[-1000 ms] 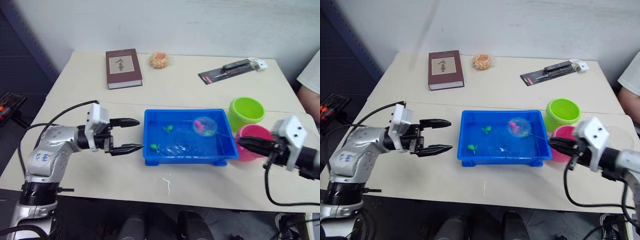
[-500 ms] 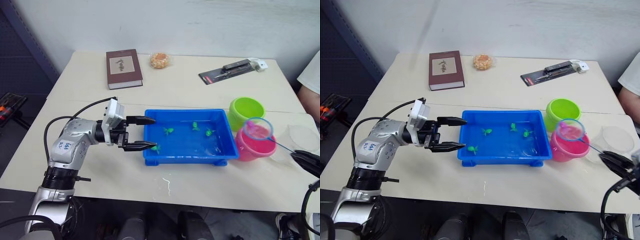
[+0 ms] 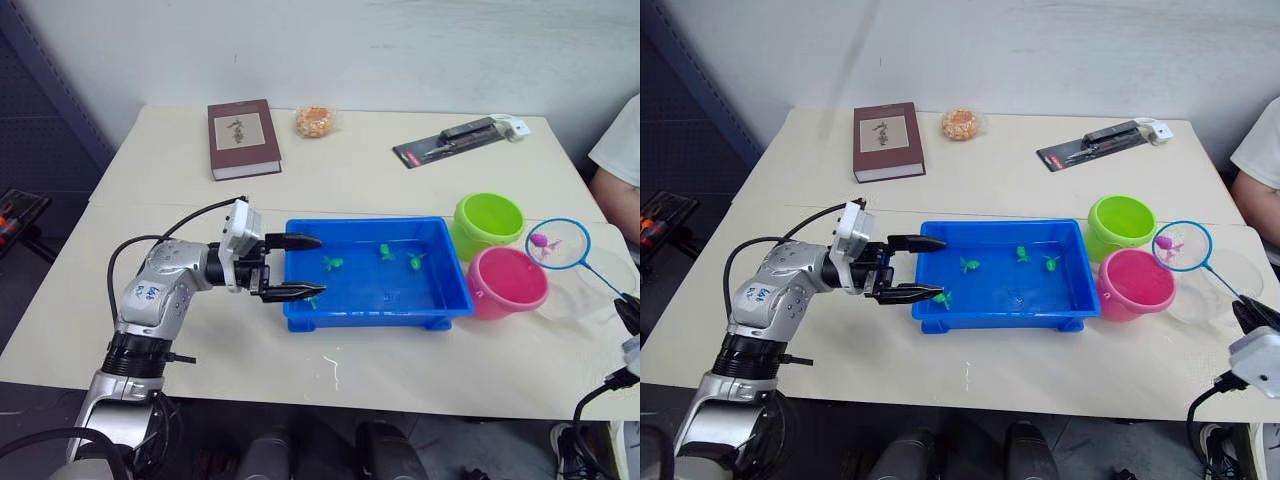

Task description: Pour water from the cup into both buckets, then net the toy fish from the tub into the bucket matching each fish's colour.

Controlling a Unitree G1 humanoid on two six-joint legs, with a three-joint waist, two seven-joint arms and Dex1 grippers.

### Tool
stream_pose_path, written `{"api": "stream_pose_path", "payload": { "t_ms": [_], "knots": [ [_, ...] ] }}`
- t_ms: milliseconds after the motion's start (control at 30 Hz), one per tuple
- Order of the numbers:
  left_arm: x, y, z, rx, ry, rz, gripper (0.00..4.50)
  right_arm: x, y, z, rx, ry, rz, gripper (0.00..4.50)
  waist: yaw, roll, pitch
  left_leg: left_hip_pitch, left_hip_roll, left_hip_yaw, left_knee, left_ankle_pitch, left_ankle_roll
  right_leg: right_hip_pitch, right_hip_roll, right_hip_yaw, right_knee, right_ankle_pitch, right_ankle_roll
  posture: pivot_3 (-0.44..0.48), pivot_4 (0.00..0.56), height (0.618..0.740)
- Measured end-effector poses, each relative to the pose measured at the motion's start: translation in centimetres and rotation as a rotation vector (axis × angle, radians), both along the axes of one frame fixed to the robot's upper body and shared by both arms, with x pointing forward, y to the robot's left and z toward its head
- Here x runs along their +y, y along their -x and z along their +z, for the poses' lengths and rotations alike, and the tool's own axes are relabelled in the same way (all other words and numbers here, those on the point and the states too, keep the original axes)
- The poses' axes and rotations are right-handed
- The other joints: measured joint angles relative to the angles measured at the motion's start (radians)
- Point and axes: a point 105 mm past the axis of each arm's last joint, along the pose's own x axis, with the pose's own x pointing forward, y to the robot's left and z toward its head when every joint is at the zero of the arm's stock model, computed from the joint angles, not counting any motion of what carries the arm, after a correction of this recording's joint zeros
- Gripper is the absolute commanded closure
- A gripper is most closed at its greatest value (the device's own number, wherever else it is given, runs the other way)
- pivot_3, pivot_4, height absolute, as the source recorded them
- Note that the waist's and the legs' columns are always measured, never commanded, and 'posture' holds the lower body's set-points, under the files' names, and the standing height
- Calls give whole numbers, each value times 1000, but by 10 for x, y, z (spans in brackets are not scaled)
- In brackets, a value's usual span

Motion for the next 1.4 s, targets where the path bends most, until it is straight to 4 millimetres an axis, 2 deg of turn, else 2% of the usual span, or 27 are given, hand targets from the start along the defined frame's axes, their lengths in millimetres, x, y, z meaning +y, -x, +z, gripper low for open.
{"api": "stream_pose_path", "payload": {
  "t_ms": [100,167,267,433,600,667,700,800,967,1100,1167,1400],
  "knots": [
    [1,0,0,-4,2,17,61,8,4,-5,-28,144,36,4500,-2,0,0,0,0,0,0,0,0,0,0,2,0,0,0,0,150,738],
    [1,2,-4,-5,-1,23,61,14,8,-16,-36,216,53,4500,-3,0,0,0,0,0,0,0,0,0,0,4,0,0,0,0,150,738],
    [2,1,-6,-7,-7,34,61,17,11,-28,-36,258,51,4500,-5,0,0,1,-1,1,0,0,0,0,0,4,-1,0,0,0,150,738],
    [0,1,-4,-19,-2,34,61,12,12,-23,-73,245,16,4500,-6,0,0,1,0,2,0,0,0,0,0,5,-1,0,0,0,150,738],
    [1,1,-3,-27,-2,34,61,22,-1,9,-155,21,42,4500,-12,0,0,2,1,2,0,0,0,0,1,7,1,0,0,0,150,738],
    [3,0,-4,-25,-7,41,61,35,-12,16,-115,-252,79,4500,-12,0,0,2,2,1,0,0,0,1,1,8,1,0,0,0,150,738],
    [5,-1,-5,-20,-10,47,61,48,-20,22,-70,-432,136,4500,-14,1,0,2,2,1,0,0,0,1,1,9,2,0,0,0,150,738],
    [9,-2,-6,-12,-20,57,61,76,-32,30,115,-654,258,4500,-7,1,0,1,2,-1,0,0,0,1,0,8,1,0,0,0,150,738],
    [18,-4,-4,-22,-34,88,61,104,-44,23,415,-983,232,4500,1,0,0,-2,1,-4,1,0,0,1,-4,5,0,0,0,0,150,738],
    [22,-4,-3,-27,-41,102,61,130,-47,9,621,-1078,165,4500,-1,0,0,-2,1,-5,1,0,0,1,-6,4,-1,0,0,0,150,738],
    [24,-4,-4,-24,-43,108,61,136,-45,-1,704,-1102,112,4500,1,0,0,-3,1,-6,1,0,0,1,-7,3,-2,0,0,0,150,738],
    [26,-3,-3,-35,-47,130,61,152,-49,-20,816,-1132,-43,4500,-3,0,0,-3,1,-6,0,0,0,1,-7,2,-7,0,0,0,150,738]
  ]
}}
